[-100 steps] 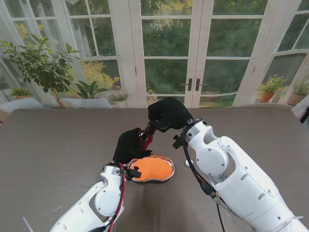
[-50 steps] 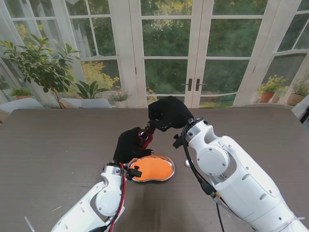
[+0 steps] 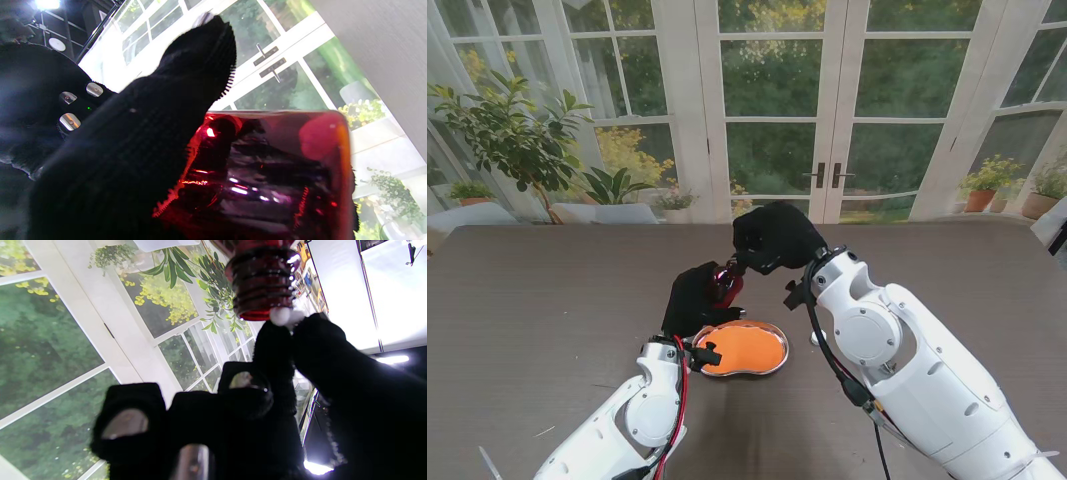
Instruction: Collect the cotton balls from the tray into a sample bottle
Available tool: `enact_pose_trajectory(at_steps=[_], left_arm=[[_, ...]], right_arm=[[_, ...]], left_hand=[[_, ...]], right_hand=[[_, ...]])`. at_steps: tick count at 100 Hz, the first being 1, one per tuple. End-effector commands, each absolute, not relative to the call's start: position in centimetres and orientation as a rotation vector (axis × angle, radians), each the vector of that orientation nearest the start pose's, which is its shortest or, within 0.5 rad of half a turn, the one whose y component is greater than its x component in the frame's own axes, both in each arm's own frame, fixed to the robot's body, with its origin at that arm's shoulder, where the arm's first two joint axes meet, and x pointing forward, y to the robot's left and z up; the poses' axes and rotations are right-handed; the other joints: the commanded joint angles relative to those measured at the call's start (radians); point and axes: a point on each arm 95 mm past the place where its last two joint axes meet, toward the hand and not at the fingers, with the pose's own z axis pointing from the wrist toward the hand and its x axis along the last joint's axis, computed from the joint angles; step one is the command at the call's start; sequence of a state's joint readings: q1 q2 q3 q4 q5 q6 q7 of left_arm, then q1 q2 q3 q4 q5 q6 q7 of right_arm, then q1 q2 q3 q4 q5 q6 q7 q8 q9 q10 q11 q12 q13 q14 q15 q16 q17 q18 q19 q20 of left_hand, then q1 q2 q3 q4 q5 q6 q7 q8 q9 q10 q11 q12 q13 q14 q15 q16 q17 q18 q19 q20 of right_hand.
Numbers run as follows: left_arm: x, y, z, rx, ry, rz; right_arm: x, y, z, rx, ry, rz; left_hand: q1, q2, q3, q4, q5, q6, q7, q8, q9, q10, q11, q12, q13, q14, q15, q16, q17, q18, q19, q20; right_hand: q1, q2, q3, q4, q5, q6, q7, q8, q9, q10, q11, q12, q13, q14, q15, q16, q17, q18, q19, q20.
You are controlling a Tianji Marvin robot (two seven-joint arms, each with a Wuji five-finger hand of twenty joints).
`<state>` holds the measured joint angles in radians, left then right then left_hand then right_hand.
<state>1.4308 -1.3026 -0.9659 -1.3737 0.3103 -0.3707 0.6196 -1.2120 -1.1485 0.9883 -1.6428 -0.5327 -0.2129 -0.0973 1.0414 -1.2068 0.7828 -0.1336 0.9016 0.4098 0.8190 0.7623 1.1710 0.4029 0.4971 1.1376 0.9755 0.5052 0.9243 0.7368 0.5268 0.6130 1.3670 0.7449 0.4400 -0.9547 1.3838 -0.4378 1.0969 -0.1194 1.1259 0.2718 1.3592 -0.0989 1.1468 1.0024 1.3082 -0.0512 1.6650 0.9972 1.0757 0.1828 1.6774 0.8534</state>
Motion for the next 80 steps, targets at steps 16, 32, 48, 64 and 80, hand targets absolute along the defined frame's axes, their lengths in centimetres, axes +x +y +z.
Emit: enact_pose_trajectory(at_steps=[16,32,48,64,80], left_arm=[[40.44,-10.11,-32.29,-1.537,0.517,-2.438],[40.44,-10.19,-32.27,-1.536,0.509,-2.443],[40.46,-10.21,-32.23,-1.531,0.501,-2.453],[40.4,-10.24,-32.24,-1.532,0.493,-2.46],[40.31,-10.27,-32.23,-1.535,0.482,-2.466]], right_arm=[[44.04,11.67,-18.23,1.026,1.325,2.303],[43.97,11.76,-18.29,1.029,1.332,2.303],[43.94,11.76,-18.43,1.037,1.331,2.302],[44.01,11.69,-18.47,1.05,1.318,2.301],[43.97,11.57,-18.5,1.066,1.308,2.308]], left_hand=[[0.101,0.849,0.043,0.039,0.116,-0.166,0.104,0.056,0.038,-0.018,-0.015,-0.005,-0.01,0.095,0.005,0.009,-0.038,-0.019,-0.005,0.015],[0.101,0.85,0.041,0.038,0.117,-0.166,0.102,0.058,0.037,-0.019,-0.018,-0.007,-0.013,0.094,0.002,0.008,-0.039,-0.019,-0.007,0.015],[0.103,0.853,0.039,0.039,0.118,-0.166,0.102,0.06,0.037,-0.019,-0.021,-0.008,-0.014,0.096,-0.001,0.007,-0.04,-0.019,-0.008,0.014],[0.103,0.855,0.034,0.038,0.117,-0.168,0.102,0.063,0.034,-0.022,-0.024,-0.009,-0.017,0.095,-0.004,0.007,-0.043,-0.019,-0.012,0.013],[0.105,0.858,0.03,0.038,0.118,-0.17,0.101,0.066,0.035,-0.023,-0.03,-0.012,-0.02,0.095,-0.008,0.006,-0.045,-0.019,-0.015,0.012]], right_hand=[[-0.002,0.017,0.021,0.038,-0.009,0.09,0.015,0.033,0.082,-0.004,0.041,0.02,0.011,-0.099,0.097,0.007,0.021,-0.001,0.095,0.021],[-0.002,0.02,0.02,0.039,-0.01,0.09,0.015,0.034,0.082,-0.005,0.041,0.02,0.011,-0.1,0.097,0.007,0.021,-0.001,0.095,0.021],[-0.003,0.02,0.02,0.039,-0.01,0.09,0.015,0.034,0.082,-0.005,0.041,0.02,0.011,-0.101,0.097,0.007,0.021,-0.001,0.096,0.021],[-0.004,0.023,0.021,0.04,-0.01,0.091,0.015,0.034,0.082,-0.005,0.042,0.02,0.011,-0.099,0.097,0.007,0.02,-0.001,0.097,0.022],[-0.007,0.034,0.021,0.041,-0.013,0.093,0.014,0.035,0.082,-0.006,0.041,0.02,0.011,-0.095,0.099,0.007,0.02,0.001,0.098,0.022]])
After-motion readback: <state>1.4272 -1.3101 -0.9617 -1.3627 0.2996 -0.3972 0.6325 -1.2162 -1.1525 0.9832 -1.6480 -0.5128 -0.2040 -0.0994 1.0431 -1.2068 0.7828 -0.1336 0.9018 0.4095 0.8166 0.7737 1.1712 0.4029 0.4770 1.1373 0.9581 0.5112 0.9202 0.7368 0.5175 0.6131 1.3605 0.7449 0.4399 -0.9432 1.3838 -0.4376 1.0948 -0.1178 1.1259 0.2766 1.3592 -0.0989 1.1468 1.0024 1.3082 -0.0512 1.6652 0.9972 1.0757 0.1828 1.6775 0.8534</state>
